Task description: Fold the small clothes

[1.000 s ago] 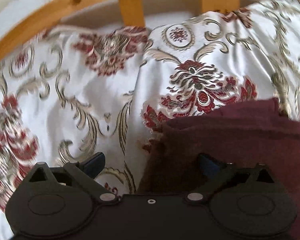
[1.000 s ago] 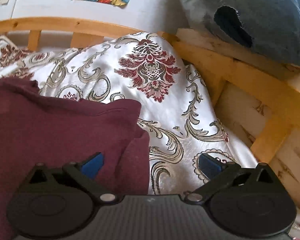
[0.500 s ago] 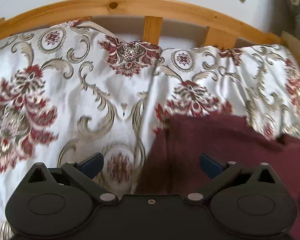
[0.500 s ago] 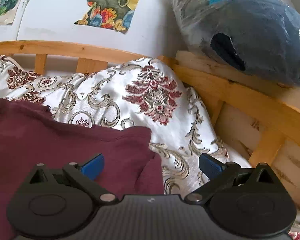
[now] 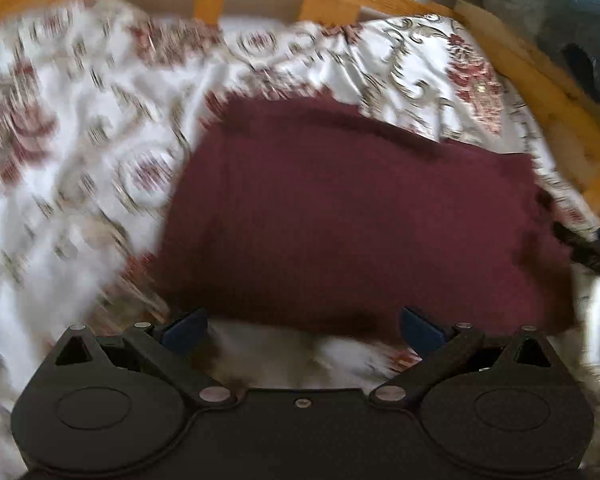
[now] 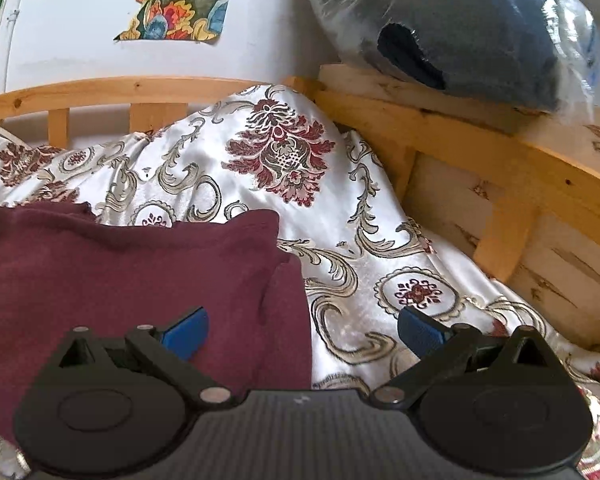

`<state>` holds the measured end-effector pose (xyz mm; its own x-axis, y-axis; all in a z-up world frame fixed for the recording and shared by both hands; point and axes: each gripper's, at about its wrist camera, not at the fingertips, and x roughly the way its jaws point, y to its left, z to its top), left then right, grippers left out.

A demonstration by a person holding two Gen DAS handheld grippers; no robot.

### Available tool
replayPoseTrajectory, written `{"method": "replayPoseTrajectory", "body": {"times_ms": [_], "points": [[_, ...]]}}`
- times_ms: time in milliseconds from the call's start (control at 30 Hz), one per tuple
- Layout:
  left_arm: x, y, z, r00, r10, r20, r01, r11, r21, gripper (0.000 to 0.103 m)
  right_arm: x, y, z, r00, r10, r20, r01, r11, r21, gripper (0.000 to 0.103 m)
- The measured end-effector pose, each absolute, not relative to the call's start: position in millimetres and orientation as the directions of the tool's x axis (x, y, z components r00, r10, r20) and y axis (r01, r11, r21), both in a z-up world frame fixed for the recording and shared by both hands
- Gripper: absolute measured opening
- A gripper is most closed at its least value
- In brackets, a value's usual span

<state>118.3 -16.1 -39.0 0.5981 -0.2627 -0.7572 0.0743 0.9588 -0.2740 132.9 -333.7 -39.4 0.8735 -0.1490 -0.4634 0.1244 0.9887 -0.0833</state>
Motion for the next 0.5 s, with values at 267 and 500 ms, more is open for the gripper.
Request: {"method": "replayPoseTrajectory", "body": {"times_ms": [267,500], "points": [[135.9,-7.7,-66.8,0.538,-0.392,-0.746,-0.115,0.843,-0.526,0.102,117.3,-316.4,-38.6,0.879,-0.094,-0.467,0.068,0.995,-0.071,0.103],[147.3,13.8,-75.0,0.584,-0.305,-0.753,-0.226,0.829,-0.511,0.102,116.7,-266.1,-41.6,0.927,-0.003,-0.376,-0.060,0.986,-0.156,0.103]]}}
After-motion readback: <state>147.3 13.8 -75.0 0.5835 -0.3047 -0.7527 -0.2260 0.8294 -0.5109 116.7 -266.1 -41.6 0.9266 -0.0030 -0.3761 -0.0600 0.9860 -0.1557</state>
